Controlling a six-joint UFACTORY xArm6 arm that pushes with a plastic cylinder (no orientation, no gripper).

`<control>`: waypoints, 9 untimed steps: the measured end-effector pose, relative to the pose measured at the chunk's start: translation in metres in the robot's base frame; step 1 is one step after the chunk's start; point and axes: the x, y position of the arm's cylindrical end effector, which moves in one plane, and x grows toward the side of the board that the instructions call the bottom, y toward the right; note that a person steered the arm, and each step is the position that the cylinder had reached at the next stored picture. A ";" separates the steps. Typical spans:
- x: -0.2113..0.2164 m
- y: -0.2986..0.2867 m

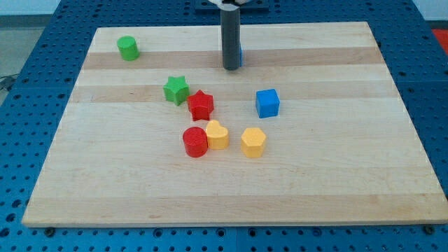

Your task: Push blue triangle diagonally above blue cube

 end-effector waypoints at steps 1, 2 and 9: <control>-0.015 0.000; -0.021 0.000; -0.002 -0.005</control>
